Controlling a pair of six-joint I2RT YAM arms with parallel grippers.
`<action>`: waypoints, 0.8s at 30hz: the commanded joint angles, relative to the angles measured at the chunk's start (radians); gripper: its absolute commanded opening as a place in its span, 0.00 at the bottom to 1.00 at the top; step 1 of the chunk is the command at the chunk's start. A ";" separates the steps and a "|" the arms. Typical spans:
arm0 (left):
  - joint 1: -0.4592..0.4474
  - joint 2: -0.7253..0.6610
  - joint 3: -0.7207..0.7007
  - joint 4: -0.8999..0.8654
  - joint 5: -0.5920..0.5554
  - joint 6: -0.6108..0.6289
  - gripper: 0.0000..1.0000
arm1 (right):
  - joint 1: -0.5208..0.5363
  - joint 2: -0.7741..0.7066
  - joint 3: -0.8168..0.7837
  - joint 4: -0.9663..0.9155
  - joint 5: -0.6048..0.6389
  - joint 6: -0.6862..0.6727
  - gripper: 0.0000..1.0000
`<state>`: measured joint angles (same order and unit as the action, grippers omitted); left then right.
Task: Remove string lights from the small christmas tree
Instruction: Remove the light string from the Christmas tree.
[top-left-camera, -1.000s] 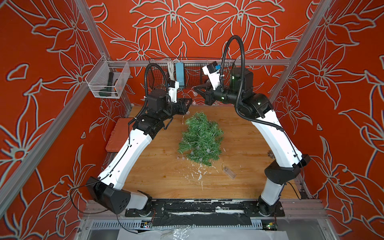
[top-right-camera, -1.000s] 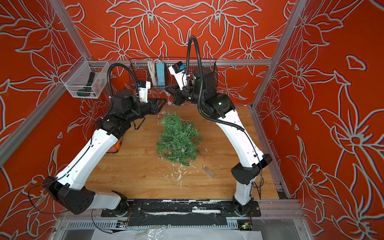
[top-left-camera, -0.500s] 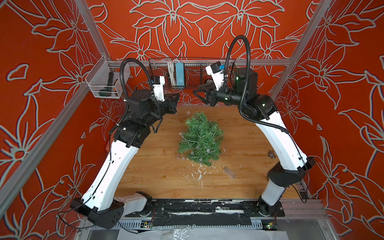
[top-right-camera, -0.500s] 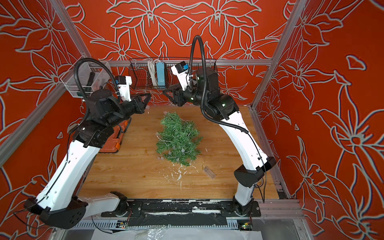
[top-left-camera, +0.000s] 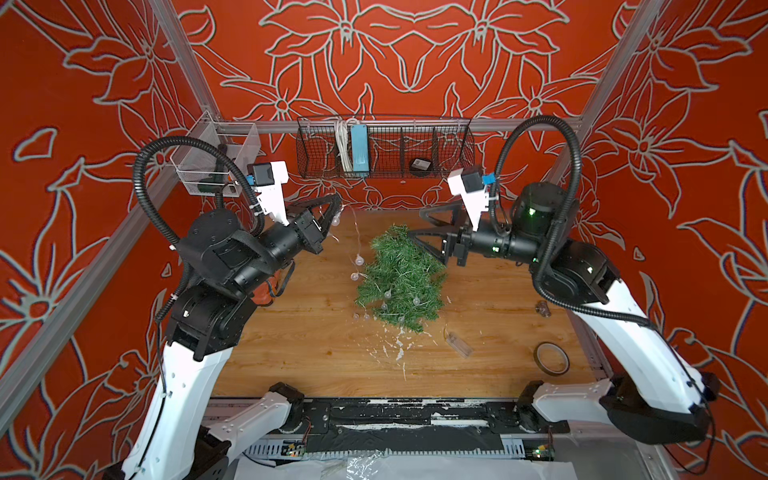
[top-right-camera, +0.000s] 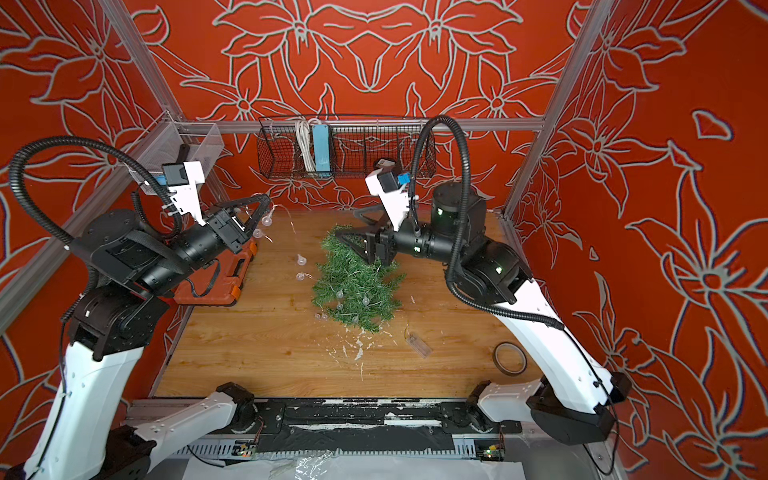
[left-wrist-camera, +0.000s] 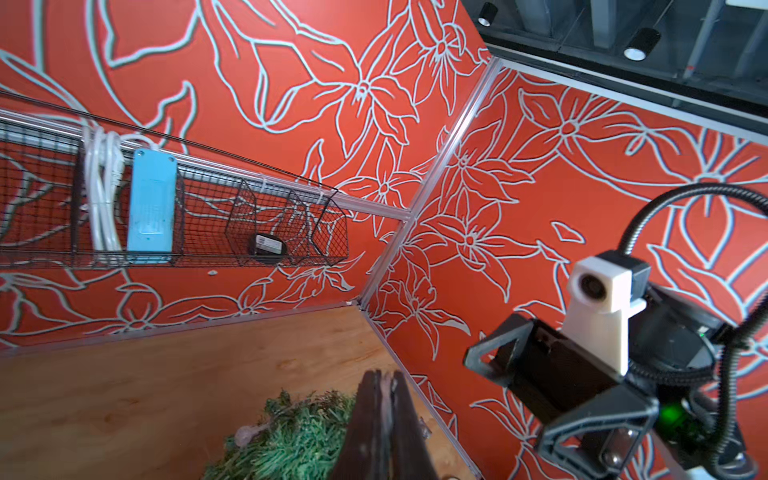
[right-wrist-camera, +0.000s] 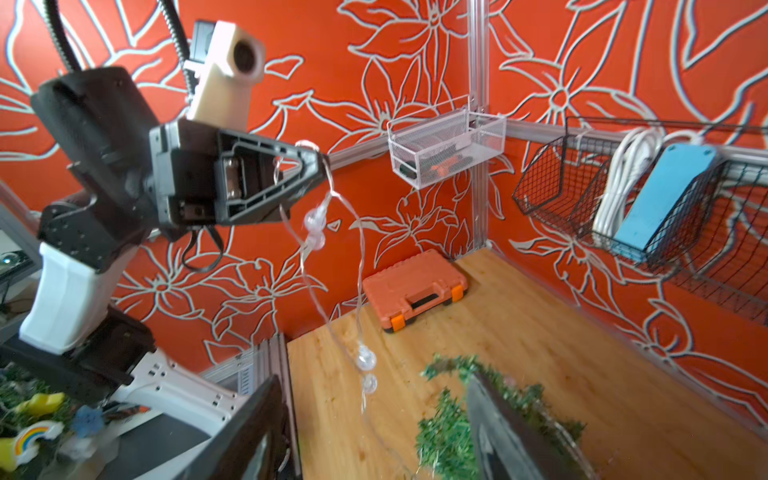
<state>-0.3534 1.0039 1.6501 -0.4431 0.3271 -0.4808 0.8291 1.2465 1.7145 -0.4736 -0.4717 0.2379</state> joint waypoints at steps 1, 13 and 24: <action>-0.001 -0.007 0.033 0.015 0.097 -0.060 0.00 | 0.066 -0.044 -0.112 0.047 0.102 -0.044 0.72; -0.001 -0.003 0.113 0.008 0.202 -0.141 0.00 | 0.229 -0.037 -0.355 0.170 0.295 -0.209 0.82; -0.001 -0.007 0.121 0.039 0.231 -0.168 0.00 | 0.237 0.073 -0.300 0.174 0.216 -0.241 0.80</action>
<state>-0.3534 1.0016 1.7508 -0.4511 0.5308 -0.6327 1.0607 1.3045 1.3884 -0.3225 -0.2184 0.0265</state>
